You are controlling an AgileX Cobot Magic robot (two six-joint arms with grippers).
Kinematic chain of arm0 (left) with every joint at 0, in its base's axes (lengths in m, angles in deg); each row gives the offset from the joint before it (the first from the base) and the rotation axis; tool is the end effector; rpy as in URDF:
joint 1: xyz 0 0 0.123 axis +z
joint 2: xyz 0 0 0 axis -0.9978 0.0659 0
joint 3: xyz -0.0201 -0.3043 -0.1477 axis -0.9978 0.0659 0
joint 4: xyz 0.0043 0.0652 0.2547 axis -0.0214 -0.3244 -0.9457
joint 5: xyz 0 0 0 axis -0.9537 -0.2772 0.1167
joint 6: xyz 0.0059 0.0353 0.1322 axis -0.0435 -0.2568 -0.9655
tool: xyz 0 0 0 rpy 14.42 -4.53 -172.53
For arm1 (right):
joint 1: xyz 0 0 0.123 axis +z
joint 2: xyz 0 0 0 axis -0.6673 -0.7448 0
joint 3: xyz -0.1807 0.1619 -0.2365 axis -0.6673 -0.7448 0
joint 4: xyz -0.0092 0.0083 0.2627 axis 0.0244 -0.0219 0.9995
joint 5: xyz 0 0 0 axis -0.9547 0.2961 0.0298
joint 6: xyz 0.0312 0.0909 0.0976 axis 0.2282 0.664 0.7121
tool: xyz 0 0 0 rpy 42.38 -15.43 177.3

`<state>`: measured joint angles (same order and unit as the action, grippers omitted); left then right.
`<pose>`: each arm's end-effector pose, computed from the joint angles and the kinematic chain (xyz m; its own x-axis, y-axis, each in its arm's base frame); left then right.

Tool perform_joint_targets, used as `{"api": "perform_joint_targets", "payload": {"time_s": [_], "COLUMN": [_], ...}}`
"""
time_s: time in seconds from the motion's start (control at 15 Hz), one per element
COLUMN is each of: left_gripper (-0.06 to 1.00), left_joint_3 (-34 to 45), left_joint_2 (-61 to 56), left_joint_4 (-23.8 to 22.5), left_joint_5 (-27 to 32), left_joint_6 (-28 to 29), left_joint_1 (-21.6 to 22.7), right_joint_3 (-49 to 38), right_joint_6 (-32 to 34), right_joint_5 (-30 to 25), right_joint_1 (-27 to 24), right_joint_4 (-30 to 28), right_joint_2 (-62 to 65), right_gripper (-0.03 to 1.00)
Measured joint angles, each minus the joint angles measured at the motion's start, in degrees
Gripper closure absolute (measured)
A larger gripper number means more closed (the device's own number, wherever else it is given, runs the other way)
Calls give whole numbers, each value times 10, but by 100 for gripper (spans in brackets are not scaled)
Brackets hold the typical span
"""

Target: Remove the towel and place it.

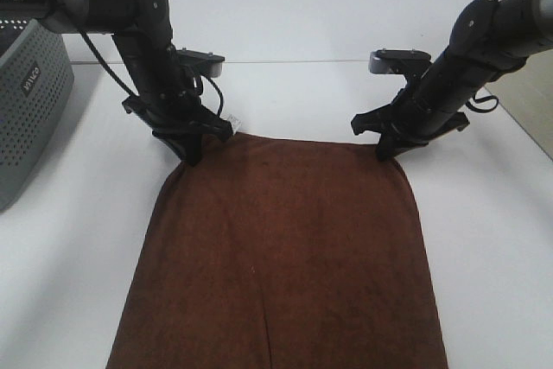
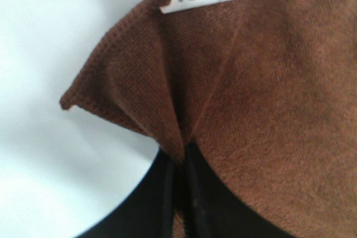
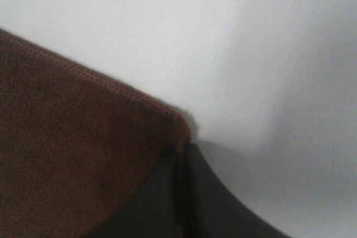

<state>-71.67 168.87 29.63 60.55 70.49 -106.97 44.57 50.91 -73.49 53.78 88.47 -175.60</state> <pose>0.4929 -0.2049 0.0954 -0.8849 0.4417 -0.1475 0.4584 0.8820 -0.1090 0.4624 0.1236 0.0885 -0.9202 -0.1706 -0.3524 -0.2459 0.9522 0.1811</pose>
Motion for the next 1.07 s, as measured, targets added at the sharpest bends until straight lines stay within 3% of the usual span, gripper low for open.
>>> {"api": "perform_joint_targets", "payload": {"time_s": [0.2,0.47,1.07], "left_gripper": [94,94,94], "left_joint_3": [-52,-99,-133], "left_joint_2": [0,0,16], "left_joint_4": [-29,-57,-100], "left_joint_5": [-18,-80,-252], "left_joint_6": [11,14,24], "left_joint_1": [0,0,0], "right_joint_3": [90,172,178], "right_joint_6": [0,0,-8], "right_joint_5": [6,57,237], "right_joint_1": [0,0,0], "right_joint_4": [-43,-74,-76], "right_joint_2": [-7,-7,-10], "right_gripper": [96,96,96]}}
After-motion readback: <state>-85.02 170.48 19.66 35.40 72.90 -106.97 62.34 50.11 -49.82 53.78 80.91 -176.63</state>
